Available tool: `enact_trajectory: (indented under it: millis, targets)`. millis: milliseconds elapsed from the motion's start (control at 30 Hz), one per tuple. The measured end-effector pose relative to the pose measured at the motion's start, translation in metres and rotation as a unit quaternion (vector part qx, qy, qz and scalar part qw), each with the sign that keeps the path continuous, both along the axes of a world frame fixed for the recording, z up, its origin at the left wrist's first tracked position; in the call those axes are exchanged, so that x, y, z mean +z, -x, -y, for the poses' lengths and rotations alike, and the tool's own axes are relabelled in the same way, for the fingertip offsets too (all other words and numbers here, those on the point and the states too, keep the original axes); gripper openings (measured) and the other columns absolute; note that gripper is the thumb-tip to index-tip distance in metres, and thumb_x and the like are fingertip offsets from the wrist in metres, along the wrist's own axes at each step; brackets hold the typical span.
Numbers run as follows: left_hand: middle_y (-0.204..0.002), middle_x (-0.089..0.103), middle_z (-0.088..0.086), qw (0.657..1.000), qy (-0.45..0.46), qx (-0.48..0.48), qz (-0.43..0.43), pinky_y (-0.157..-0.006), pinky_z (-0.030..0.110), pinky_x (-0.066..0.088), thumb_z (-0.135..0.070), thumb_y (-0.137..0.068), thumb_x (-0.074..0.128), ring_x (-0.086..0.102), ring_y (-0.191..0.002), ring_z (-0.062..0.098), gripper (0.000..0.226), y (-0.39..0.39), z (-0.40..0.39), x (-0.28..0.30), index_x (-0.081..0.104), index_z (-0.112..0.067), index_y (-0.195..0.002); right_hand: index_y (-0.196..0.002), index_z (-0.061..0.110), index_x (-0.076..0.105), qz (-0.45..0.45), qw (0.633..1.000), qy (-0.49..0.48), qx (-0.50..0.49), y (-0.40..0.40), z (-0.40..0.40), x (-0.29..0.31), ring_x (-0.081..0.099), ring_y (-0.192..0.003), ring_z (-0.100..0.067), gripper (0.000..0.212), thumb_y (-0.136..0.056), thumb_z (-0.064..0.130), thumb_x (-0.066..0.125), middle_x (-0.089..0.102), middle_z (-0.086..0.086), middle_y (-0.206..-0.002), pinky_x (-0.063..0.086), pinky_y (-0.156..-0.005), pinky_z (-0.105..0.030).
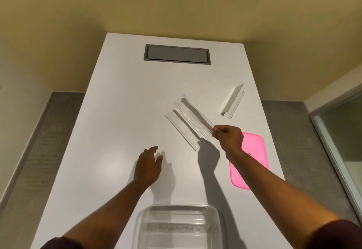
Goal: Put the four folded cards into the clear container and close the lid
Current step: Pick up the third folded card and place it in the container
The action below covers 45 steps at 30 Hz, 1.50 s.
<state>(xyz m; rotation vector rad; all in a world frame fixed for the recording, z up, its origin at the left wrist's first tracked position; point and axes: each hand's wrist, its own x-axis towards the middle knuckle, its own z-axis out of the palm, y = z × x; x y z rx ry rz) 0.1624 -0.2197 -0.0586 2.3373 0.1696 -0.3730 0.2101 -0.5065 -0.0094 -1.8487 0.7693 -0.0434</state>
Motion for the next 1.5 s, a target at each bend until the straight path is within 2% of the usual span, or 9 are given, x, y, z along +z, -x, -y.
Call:
enact_trajectory:
  millis: [100, 233, 367, 500, 700, 833, 1100, 1233, 1500]
  targets:
    - [-0.128, 0.063, 0.002, 0.991, 0.119, 0.059, 0.023, -0.101, 0.038, 0.048, -0.031, -0.095, 0.057, 0.059, -0.119, 0.022, 0.041, 0.014, 0.045, 0.042, 0.051, -0.019, -0.134, -0.081, 0.021, 0.08, 0.01, 0.999, -0.039, -0.005, 0.043, -0.013, 0.016, 0.077, -0.077, -0.016, 0.008, -0.085, 0.016, 0.077, 0.078, 0.002, -0.073, 0.061, -0.088, -0.044]
    - [-0.13, 0.051, -0.006, 0.943, 0.28, 0.17, -0.063, -0.087, 0.026, 0.044, -0.037, -0.094, 0.059, 0.055, -0.112, 0.017, 0.075, 0.027, 0.094, 0.096, 0.014, -0.022, -0.153, -0.082, 0.03, 0.077, 0.05, 0.996, -0.007, 0.068, 0.098, -0.041, 0.033, 0.075, -0.075, -0.007, 0.01, -0.086, 0.021, 0.08, 0.078, 0.008, -0.075, 0.061, -0.082, -0.037]
    - [-0.131, 0.057, 0.003, 0.873, 0.372, 0.297, -0.106, -0.103, 0.047, 0.046, -0.051, -0.074, 0.071, 0.06, -0.113, 0.028, 0.097, 0.037, 0.099, 0.103, 0.004, -0.044, -0.143, -0.1, 0.022, 0.08, 0.103, 0.982, 0.069, 0.139, 0.141, -0.063, 0.045, 0.071, -0.078, 0.005, 0.016, -0.085, 0.03, 0.08, 0.077, 0.015, -0.085, 0.058, -0.076, -0.025]
    - [-0.122, 0.061, 0.006, 0.865, 0.379, 0.315, -0.098, -0.091, 0.049, 0.056, -0.039, -0.075, 0.076, 0.063, -0.105, 0.025, 0.096, 0.058, 0.085, 0.11, 0.008, -0.04, -0.142, -0.099, 0.023, 0.079, 0.17, 0.965, 0.087, 0.181, 0.174, -0.077, 0.051, 0.072, -0.077, 0.0, 0.021, -0.08, 0.023, 0.086, 0.076, 0.015, -0.092, 0.055, -0.073, -0.02]
    - [-0.125, 0.058, 0.007, 0.914, 0.335, 0.214, -0.078, -0.074, 0.04, 0.06, -0.021, -0.088, 0.069, 0.064, -0.107, 0.026, 0.078, 0.09, 0.053, 0.11, 0.019, -0.033, -0.146, -0.096, 0.026, 0.078, 0.211, 0.927, 0.089, 0.297, 0.213, -0.092, 0.05, 0.07, -0.069, -0.006, 0.02, -0.078, 0.03, 0.087, 0.067, 0.016, -0.103, 0.056, -0.067, -0.022]
    - [-0.132, 0.052, 0.001, 0.965, 0.241, 0.063, -0.077, -0.095, 0.045, 0.054, -0.026, -0.09, 0.067, 0.057, -0.119, 0.024, 0.079, 0.112, 0.021, 0.11, 0.018, -0.035, -0.151, -0.094, 0.03, 0.076, 0.221, 0.918, 0.115, 0.307, 0.223, -0.086, 0.053, 0.067, -0.062, -0.007, 0.018, -0.082, 0.042, 0.082, 0.062, 0.018, -0.111, 0.054, -0.063, -0.025]
    - [-0.142, 0.054, 0.0, 0.976, 0.093, -0.164, -0.113, -0.109, 0.035, 0.043, -0.021, -0.078, 0.073, 0.055, -0.124, 0.013, 0.084, 0.135, -0.027, 0.095, 0.031, -0.036, -0.15, -0.135, 0.033, 0.057, 0.233, 0.804, 0.322, 0.443, 0.209, -0.066, 0.06, 0.041, -0.137, -0.015, 0.06, -0.08, 0.027, 0.081, 0.046, 0.011, -0.149, 0.047, -0.095, -0.026]
    - [-0.144, 0.053, -0.004, 0.966, 0.085, -0.212, -0.12, -0.109, 0.035, 0.043, -0.017, -0.077, 0.075, 0.054, -0.125, 0.01, 0.081, 0.143, -0.023, 0.094, 0.038, -0.035, -0.148, -0.138, 0.027, 0.056, 0.179, 0.758, 0.342, 0.526, 0.207, -0.066, 0.048, 0.048, -0.137, -0.02, 0.068, -0.077, 0.026, 0.085, 0.057, 0.006, -0.145, 0.04, -0.113, -0.04]
    - [-0.131, 0.063, -0.008, 0.954, -0.033, -0.293, -0.053, -0.096, 0.031, 0.046, -0.039, -0.084, 0.07, 0.058, -0.117, 0.013, 0.051, 0.153, -0.025, 0.092, 0.054, -0.035, -0.132, -0.123, 0.041, 0.068, 0.053, 0.818, 0.319, 0.475, 0.229, -0.058, 0.037, 0.064, -0.112, -0.012, 0.049, -0.075, 0.045, 0.077, 0.072, 0.017, -0.123, 0.046, -0.086, -0.027]
